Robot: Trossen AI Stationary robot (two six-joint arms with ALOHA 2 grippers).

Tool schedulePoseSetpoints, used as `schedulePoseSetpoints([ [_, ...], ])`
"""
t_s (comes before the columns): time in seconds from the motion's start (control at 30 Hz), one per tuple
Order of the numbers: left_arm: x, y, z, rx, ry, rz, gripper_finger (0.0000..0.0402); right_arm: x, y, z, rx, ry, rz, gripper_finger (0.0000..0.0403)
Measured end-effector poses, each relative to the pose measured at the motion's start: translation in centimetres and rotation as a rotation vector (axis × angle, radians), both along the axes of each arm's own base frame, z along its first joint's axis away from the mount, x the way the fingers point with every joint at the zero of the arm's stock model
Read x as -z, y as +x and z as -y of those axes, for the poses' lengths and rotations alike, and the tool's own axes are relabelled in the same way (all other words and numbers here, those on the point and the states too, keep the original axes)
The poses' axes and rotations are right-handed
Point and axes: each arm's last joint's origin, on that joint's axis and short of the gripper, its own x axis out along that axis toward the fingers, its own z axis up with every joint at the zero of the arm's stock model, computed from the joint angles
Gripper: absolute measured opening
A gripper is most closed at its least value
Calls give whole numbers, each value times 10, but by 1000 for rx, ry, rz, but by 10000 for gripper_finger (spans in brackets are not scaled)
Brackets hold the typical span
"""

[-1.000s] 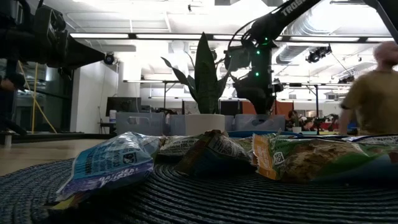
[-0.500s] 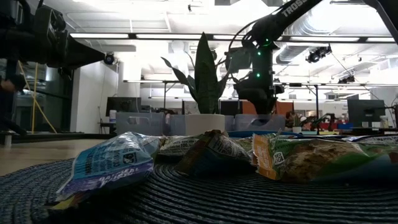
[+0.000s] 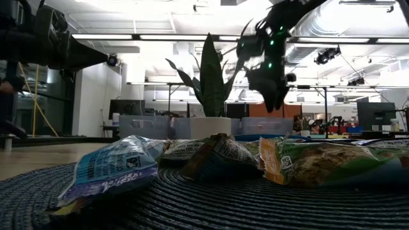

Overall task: Pick and place Granola Bars by type
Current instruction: Put the orange granola bar into the right black bin

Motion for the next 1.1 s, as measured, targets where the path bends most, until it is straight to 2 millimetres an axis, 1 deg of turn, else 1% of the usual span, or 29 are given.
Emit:
schedulePoseSetpoints([
  [0.13,0,0,0,0,0,0,1,-27,-9,-9,-2,-70,48,216],
  [0.27,0,0,0,0,0,0,1,-54,-18,-26,-11,-110,141,216],
  [0.37,0,0,0,0,0,0,1,-70,-22,-43,-36,-111,210,216],
  [0.57,0,0,0,0,0,0,1,-94,-27,-82,-120,-55,336,216],
  [0.73,0,0,0,1,0,0,1,-101,-31,-115,-213,60,359,216],
  [0.93,0,0,0,0,0,0,1,-99,-31,-150,-328,293,350,216],
  [1.1,0,0,0,0,0,0,1,-100,-27,-182,-469,444,370,216],
])
